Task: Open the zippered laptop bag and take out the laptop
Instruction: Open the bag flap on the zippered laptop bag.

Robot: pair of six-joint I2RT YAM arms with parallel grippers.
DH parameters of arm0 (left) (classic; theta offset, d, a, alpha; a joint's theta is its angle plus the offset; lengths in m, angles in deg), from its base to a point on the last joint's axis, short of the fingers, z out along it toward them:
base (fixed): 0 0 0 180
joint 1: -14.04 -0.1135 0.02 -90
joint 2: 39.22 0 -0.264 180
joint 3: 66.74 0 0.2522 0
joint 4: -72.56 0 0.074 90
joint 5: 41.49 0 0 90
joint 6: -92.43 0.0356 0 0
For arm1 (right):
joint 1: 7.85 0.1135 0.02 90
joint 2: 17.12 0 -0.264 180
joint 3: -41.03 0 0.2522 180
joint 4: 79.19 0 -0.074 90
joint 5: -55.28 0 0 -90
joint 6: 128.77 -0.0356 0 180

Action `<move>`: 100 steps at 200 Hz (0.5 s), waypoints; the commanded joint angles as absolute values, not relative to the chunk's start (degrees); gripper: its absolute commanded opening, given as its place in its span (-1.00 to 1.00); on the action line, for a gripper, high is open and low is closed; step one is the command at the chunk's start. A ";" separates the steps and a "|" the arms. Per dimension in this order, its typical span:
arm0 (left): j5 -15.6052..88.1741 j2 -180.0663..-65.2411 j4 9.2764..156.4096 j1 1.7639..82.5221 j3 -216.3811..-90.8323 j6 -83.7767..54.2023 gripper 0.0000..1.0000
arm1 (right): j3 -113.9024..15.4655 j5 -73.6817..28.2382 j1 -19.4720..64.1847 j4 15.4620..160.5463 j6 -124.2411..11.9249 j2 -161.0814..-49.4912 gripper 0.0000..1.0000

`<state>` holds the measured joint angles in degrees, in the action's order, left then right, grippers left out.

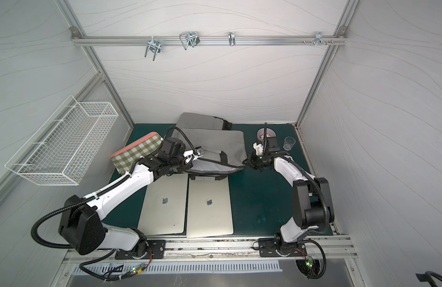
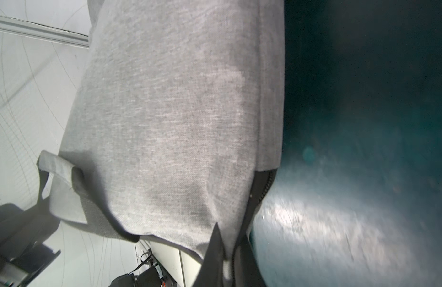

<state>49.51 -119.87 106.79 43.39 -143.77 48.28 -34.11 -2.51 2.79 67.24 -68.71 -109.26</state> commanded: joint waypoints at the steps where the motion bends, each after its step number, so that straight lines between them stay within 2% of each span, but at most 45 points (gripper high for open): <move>1: 51.17 -118.97 107.86 43.81 -147.70 36.07 -1.00 | -38.99 -2.46 2.68 74.12 -66.79 -112.16 -1.00; 26: 52.99 -120.81 109.71 43.82 -151.47 26.99 -1.00 | -41.43 -3.14 2.62 75.17 -66.93 -115.74 -1.00; 38: 53.20 -121.99 110.81 43.78 -153.44 22.42 -1.00 | -41.93 -3.76 2.67 75.26 -66.91 -116.71 -0.73; 77: 53.98 -125.84 116.12 43.81 -159.39 11.50 -1.00 | -40.45 -7.31 2.52 73.99 -67.30 -113.71 -0.07; 100: 53.86 -126.83 117.06 43.82 -160.80 7.69 -1.00 | -36.37 -10.10 1.75 75.16 -72.27 -107.21 0.15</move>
<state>52.61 -125.88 115.84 43.85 -157.14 16.41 -39.34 -6.21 2.77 72.22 -68.40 -114.75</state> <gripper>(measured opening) 0.058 0.543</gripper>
